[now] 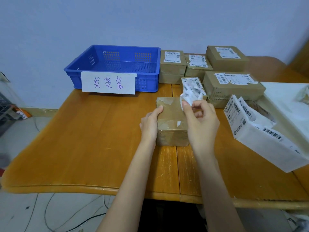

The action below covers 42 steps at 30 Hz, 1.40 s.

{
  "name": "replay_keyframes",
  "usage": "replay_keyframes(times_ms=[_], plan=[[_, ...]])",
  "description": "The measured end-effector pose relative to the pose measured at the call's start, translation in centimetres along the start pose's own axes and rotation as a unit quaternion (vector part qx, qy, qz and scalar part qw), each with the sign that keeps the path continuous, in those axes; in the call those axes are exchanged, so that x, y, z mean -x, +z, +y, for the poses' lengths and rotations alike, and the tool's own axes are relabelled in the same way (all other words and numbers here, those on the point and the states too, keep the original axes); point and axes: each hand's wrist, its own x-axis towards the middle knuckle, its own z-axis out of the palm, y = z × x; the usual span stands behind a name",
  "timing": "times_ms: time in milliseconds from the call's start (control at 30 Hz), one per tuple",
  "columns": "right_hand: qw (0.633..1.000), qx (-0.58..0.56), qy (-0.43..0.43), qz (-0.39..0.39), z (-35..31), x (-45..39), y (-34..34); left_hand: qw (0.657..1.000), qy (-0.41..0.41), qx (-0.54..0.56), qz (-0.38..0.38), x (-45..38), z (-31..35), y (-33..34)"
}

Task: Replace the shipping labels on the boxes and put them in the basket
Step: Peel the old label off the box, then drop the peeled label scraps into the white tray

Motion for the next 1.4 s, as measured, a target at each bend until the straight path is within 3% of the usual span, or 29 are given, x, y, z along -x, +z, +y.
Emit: replay_keyframes(times_ms=[133,233,333,433,533,733,867,1033,1200,1333,1400], plan=[[0.994,0.075,-0.068,0.038,0.2,-0.2,0.3,0.996,0.060,-0.045,0.051,1.8,1.8,0.2],[0.996,0.047,-0.071,0.016,0.3,-0.4,0.2,0.961,0.213,-0.076,0.161,3.2,2.6,0.1],[0.995,0.032,-0.092,0.009,0.1,-0.4,0.2,0.936,0.295,-0.103,0.163,4.6,4.4,0.3],[0.993,0.034,-0.110,0.015,0.0,-0.3,0.4,0.936,0.275,-0.203,0.077,6.1,6.2,1.2],[0.993,0.038,-0.108,0.001,-0.1,-0.3,0.2,0.951,0.223,-0.211,0.035,6.4,6.9,1.8],[0.991,0.043,-0.052,-0.116,-0.8,-0.7,-1.8,0.966,0.192,-0.161,0.059,6.5,6.3,2.2],[0.986,-0.069,0.031,-0.151,-0.9,-1.1,-3.3,0.962,0.216,-0.153,0.060,6.4,6.8,2.3],[0.969,-0.194,0.138,-0.069,-0.5,-2.7,-4.7,0.944,0.286,-0.161,-0.043,8.3,7.4,6.5],[0.976,-0.156,0.134,0.078,1.7,-5.3,-9.9,0.919,0.306,-0.241,-0.068,9.6,5.6,13.6],[0.962,-0.113,0.139,0.206,3.3,-7.4,-16.7,0.908,0.232,-0.291,-0.191,12.1,3.7,19.8],[0.955,-0.094,0.136,0.244,4.2,-8.4,-20.0,0.861,0.267,-0.373,-0.220,12.9,2.9,22.4]])
